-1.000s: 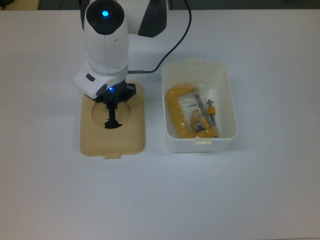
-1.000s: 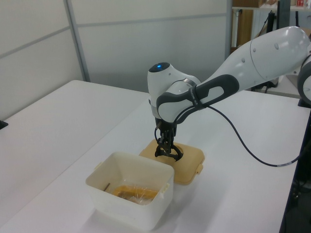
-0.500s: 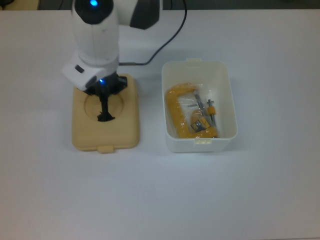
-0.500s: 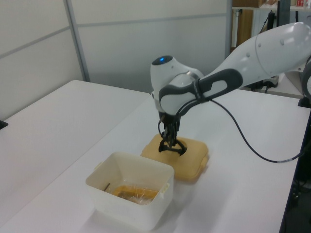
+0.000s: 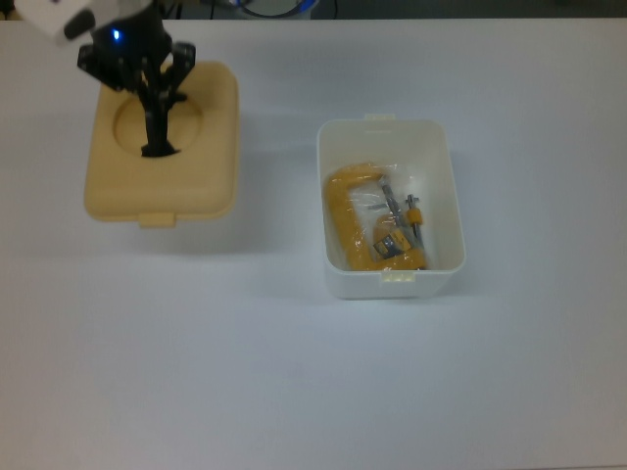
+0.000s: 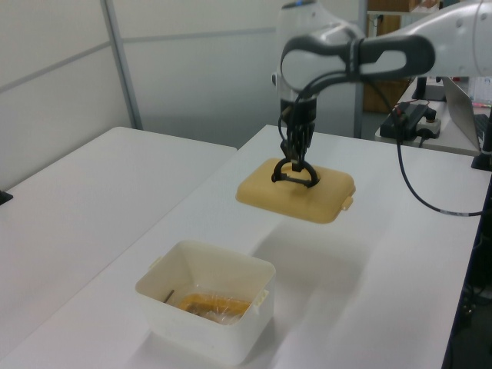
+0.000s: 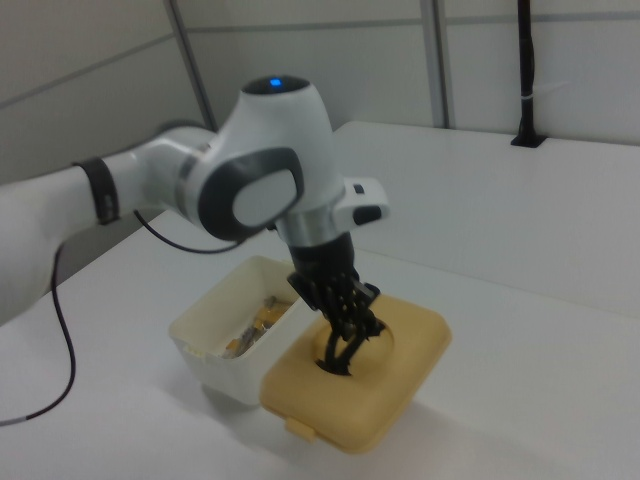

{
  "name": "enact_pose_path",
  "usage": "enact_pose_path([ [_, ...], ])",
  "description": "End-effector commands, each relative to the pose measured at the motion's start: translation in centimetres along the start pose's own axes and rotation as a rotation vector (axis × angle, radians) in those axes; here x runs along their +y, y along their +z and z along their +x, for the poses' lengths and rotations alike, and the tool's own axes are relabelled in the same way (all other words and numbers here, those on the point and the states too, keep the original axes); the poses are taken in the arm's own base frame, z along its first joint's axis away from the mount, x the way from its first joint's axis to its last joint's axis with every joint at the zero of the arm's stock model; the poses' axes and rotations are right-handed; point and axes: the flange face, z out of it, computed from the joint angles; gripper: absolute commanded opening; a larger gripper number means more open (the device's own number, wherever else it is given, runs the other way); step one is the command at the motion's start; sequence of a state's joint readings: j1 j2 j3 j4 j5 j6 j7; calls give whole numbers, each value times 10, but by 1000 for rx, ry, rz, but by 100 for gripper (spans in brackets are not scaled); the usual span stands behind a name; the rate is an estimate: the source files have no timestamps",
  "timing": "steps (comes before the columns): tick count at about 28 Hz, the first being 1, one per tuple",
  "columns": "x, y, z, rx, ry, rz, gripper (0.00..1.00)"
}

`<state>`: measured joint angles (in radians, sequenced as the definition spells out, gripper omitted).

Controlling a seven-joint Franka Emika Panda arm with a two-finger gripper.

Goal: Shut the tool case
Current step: 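Lift the beige lid by its handle off the table, then carry the lid over the white box and lower it onto the rim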

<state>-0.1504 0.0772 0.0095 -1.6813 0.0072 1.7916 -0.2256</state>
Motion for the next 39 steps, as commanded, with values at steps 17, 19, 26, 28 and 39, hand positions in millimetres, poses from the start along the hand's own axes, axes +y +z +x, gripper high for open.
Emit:
enact_pose_path([
  [17, -198, -7, 27, 68, 74, 46, 0],
  [19, -208, -6, 28, 69, 73, 44, 0],
  [26, -250, -1, 40, 75, 96, 37, 0],
  [28, -256, 2, 42, 75, 91, 30, 0],
  [39, -278, 28, 66, 71, 32, -22, 0],
])
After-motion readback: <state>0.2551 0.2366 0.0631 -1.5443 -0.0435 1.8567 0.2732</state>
